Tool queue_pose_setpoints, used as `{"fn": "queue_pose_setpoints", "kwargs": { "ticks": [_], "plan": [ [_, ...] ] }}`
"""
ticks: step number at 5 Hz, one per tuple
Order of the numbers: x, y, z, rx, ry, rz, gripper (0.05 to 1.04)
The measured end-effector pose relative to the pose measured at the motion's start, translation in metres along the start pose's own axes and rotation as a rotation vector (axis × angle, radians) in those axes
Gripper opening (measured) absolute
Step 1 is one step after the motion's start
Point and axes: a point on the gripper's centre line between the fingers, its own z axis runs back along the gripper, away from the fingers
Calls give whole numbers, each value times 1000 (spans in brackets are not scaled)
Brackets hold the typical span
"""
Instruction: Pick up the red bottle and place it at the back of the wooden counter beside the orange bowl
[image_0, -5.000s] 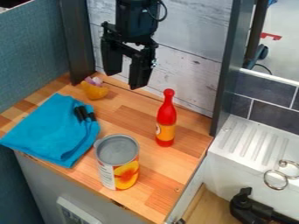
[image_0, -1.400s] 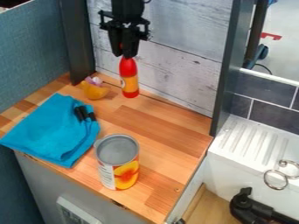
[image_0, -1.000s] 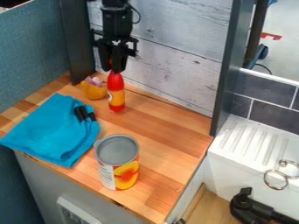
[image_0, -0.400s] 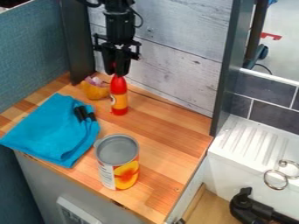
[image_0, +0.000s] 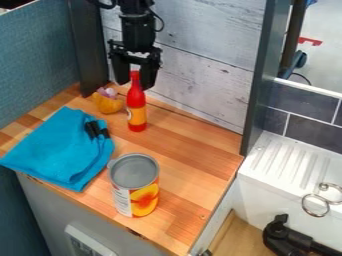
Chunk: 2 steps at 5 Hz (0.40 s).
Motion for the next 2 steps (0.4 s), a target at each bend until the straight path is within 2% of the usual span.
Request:
{"fn": "queue_pose_setpoints", "kwargs": {
  "ticks": [1, 2],
  "plan": [
    [-5, 1, -1, -13, 1, 22, 1005],
    [-24, -1, 32, 27, -58, 93, 1000]
  ]
}}
